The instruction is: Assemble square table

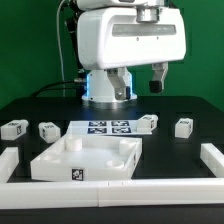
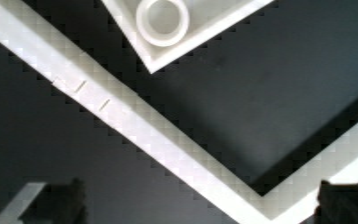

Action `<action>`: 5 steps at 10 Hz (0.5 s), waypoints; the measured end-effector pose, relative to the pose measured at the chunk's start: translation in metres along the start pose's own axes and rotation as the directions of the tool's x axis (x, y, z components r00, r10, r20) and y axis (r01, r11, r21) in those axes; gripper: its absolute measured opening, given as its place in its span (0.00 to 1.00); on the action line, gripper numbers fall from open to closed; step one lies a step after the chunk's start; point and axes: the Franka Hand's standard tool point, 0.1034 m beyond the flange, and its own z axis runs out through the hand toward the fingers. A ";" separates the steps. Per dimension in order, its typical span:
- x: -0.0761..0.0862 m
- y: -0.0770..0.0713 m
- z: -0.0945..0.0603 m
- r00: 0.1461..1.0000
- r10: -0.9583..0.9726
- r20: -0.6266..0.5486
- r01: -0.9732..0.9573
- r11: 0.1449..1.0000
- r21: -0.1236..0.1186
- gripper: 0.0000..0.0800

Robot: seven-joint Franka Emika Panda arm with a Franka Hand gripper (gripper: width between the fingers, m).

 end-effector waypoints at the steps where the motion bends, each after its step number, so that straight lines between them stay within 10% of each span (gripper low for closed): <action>1: 0.000 0.000 0.000 1.000 0.000 0.000 0.000 1.000 0.000 0.81; 5: -0.002 0.000 0.000 1.000 -0.007 0.001 0.007 1.000 0.000 0.81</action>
Offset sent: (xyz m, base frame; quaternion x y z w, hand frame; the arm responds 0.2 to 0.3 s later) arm 0.0000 0.0000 0.0000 0.0000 0.0000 0.0000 1.0000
